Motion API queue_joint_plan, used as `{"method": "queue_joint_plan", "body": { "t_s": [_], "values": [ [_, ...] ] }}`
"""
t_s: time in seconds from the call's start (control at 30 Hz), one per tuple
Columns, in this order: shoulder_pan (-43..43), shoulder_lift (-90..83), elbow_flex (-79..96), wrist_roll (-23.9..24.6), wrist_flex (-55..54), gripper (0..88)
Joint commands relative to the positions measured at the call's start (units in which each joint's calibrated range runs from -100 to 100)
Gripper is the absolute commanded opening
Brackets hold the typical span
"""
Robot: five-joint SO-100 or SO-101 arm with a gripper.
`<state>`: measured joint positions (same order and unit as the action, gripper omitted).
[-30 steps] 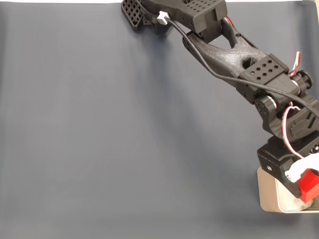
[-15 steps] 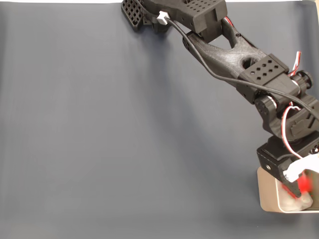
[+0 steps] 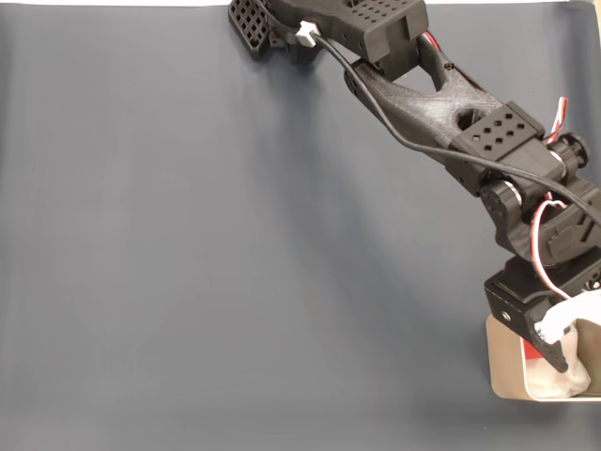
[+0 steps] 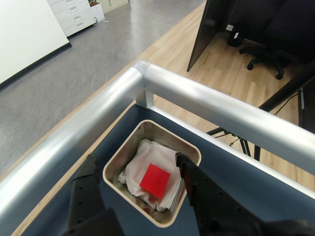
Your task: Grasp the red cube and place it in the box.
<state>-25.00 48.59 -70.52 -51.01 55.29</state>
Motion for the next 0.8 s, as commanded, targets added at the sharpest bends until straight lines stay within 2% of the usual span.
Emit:
{"method": "queue_joint_plan", "body": {
  "t_s": [0.0,0.63,0.7,0.77],
  "values": [
    [0.6,-4.0,-0.9,-0.3,-1.1,36.3],
    [0.6,-4.0,-0.9,0.0,-1.2,36.2],
    [0.6,-4.0,-0.8,0.0,-1.3,34.9],
    [0.6,-4.0,-0.5,-0.1,-1.3,28.4]
  ]
}}
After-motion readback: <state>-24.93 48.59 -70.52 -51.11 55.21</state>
